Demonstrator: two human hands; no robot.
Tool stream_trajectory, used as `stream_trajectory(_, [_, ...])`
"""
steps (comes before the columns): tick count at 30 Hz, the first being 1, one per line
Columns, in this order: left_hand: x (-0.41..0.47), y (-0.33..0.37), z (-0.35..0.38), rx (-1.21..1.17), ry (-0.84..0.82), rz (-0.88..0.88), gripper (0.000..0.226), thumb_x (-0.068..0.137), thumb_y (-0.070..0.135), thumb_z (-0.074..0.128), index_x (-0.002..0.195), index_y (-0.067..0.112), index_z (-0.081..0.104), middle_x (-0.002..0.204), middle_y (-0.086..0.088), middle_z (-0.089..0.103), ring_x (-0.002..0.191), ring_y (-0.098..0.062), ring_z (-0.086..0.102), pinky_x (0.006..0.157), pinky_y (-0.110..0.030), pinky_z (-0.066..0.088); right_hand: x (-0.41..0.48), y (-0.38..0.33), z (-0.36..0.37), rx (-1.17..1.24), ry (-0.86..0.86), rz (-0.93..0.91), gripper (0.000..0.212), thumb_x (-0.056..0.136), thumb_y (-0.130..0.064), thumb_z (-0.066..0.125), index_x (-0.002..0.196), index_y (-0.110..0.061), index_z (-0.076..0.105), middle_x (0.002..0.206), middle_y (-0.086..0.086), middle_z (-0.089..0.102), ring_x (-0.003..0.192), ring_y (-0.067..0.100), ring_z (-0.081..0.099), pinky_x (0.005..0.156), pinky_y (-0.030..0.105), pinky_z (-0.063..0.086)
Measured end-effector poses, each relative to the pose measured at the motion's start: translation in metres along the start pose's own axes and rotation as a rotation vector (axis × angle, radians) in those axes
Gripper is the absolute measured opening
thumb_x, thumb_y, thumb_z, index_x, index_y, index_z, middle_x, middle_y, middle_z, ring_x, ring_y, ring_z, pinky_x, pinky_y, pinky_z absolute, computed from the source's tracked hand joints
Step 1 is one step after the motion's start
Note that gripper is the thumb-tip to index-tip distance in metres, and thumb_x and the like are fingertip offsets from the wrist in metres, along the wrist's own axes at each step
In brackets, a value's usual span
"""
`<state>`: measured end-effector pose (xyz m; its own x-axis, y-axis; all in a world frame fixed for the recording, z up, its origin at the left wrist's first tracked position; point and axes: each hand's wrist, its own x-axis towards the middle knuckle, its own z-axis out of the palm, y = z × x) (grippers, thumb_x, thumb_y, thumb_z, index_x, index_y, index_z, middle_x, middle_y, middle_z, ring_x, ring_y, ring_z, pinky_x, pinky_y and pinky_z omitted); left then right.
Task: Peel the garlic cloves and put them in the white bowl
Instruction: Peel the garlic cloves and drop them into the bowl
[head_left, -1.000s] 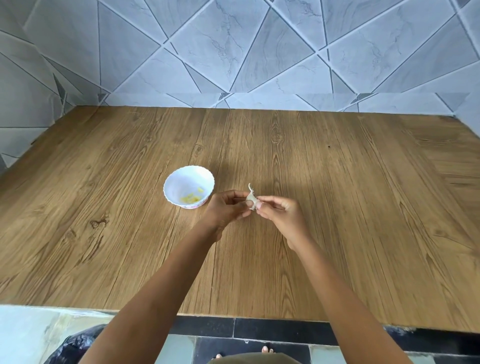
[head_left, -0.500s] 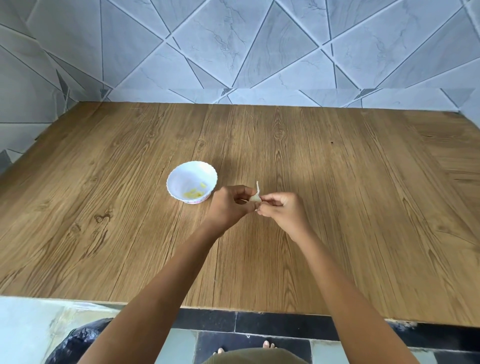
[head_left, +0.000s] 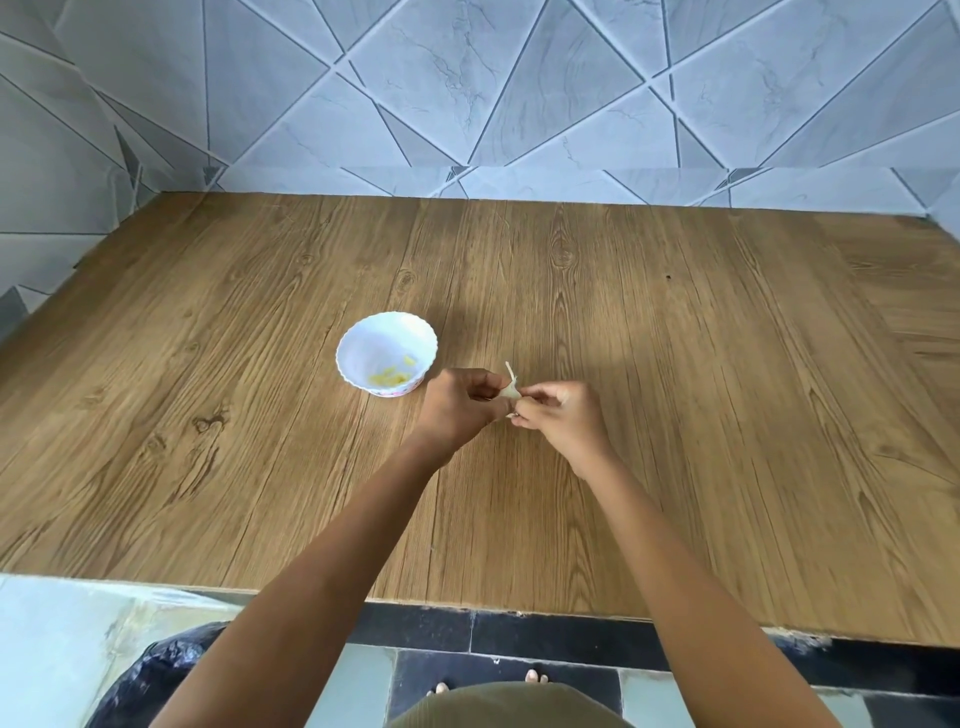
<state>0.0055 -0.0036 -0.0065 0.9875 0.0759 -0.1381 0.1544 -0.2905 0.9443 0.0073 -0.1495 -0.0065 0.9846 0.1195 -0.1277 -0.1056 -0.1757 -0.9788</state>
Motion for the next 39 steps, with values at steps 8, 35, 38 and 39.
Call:
stream_trajectory(8, [0.003,0.000,-0.006,-0.034,-0.089,-0.024,0.027,0.072,0.015,0.082,0.095,0.009,0.070,0.094,-0.013,0.071,0.087,-0.025,0.069,0.080,-0.032,0.057,0.005,0.007,-0.005,0.195,-0.033,0.095,0.021,0.083,-0.003,0.067,0.103,0.003,0.067,0.084,0.005,0.070,0.071,0.007,0.070,0.067,0.014,0.053])
stream_trajectory(35, [-0.006,-0.005,0.005,-0.034,0.013,0.021,0.016,0.075,0.005,0.077,0.087,0.013,0.070,0.086,-0.010,0.072,0.079,-0.019,0.066,0.079,-0.031,0.055,0.010,0.006,0.003,-0.172,0.007,-0.021,0.014,0.074,-0.002,0.066,0.085,-0.008,0.073,0.072,0.010,0.071,0.071,0.025,0.070,0.072,0.039,0.057])
stream_trajectory(38, [-0.007,-0.005,0.006,-0.061,0.003,0.011,0.017,0.075,0.007,0.078,0.089,0.012,0.071,0.086,-0.008,0.072,0.079,-0.018,0.067,0.078,-0.028,0.055,0.008,0.005,0.003,-0.122,0.038,-0.009,0.016,0.078,0.002,0.064,0.080,-0.013,0.071,0.075,0.009,0.071,0.069,0.020,0.071,0.072,0.035,0.059])
stream_trajectory(39, [-0.008,-0.005,0.005,-0.069,0.001,0.003,0.017,0.075,0.007,0.078,0.089,0.012,0.071,0.084,-0.006,0.072,0.078,-0.016,0.067,0.078,-0.026,0.055,0.009,0.005,0.001,-0.097,0.026,0.007,0.017,0.079,0.002,0.064,0.080,-0.013,0.070,0.075,0.007,0.070,0.069,0.019,0.071,0.072,0.033,0.059])
